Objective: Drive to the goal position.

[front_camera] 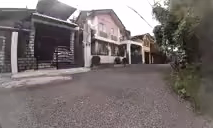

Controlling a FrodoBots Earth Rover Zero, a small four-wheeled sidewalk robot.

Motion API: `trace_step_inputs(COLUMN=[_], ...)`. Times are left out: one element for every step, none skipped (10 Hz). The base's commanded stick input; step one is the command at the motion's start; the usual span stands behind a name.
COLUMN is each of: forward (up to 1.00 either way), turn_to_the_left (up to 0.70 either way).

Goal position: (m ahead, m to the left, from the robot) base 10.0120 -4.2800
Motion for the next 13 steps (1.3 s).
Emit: trace_step_inputs(forward=[1.0,1.0,1.0,1.0,1.0,1.0,1.0,1.0,1.0,1.0,1.0,1.0,1.0], turn_to_the_left=[0.0,0.0,0.0,0.0,0.0,0.0,0.0,0.0,0.0,0.0,0.0,0.0,0.0])
